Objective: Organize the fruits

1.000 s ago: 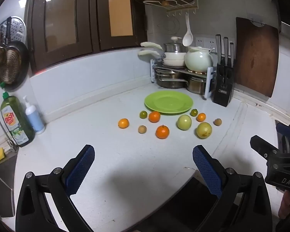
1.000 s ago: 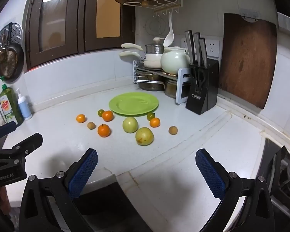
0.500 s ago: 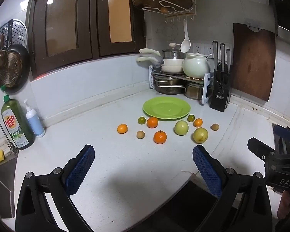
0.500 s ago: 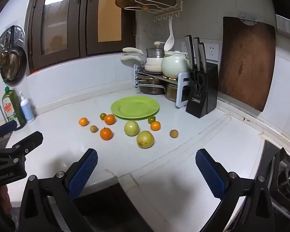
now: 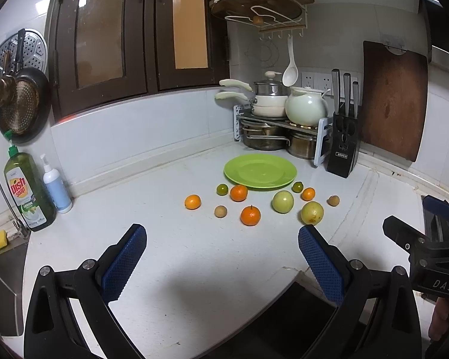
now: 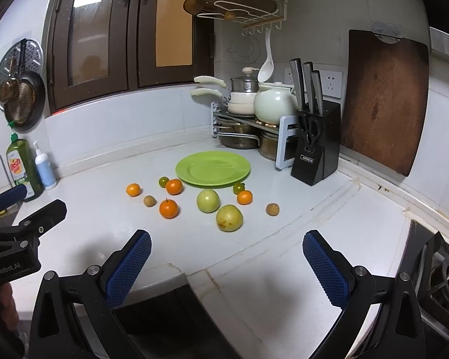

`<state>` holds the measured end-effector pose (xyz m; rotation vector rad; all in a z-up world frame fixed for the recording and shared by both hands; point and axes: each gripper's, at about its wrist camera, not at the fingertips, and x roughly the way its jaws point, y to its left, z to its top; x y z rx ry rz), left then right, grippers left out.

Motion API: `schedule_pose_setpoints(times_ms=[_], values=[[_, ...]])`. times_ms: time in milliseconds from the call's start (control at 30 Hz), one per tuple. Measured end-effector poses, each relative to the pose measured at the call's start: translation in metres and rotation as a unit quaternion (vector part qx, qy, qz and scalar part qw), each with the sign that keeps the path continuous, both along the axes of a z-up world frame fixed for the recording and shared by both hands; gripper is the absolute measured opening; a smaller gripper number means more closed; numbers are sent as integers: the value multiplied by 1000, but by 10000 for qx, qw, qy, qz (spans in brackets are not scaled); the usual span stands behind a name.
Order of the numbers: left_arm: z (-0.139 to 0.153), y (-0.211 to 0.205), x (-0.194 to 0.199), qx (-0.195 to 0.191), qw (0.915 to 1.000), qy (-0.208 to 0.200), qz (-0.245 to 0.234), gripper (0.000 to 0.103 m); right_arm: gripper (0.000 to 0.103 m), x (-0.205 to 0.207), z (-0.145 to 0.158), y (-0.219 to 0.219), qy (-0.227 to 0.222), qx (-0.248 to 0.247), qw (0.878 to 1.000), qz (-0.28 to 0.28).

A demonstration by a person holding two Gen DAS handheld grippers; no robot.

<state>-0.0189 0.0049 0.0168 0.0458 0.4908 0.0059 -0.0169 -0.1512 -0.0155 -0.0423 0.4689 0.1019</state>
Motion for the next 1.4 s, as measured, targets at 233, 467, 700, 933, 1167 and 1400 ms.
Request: schedule_pose_setpoints(times_ms=[233,467,700,933,1167,1400], values=[[2,2,0,5,10000,-19,-20,103,102,-1,1,0,-19,6,10000,5],[3,0,0,17,10000,-28,-27,103,102,-1,3,-1,-17,8,10000,14],[5,-3,0,21,10000,-55,-21,103,102,-2,2,0,-31,13,10000,25],[4,-2,0,23,10000,-64,-27,103,102,0,4,2,-26,4,10000,44],[4,-1,-1,20,10000,-88,-32,103,102,1,4,4,-29,12,10000,59],[3,0,0,19,10000,-77,-55,103,102,1,4,4,-24,20,10000,57]])
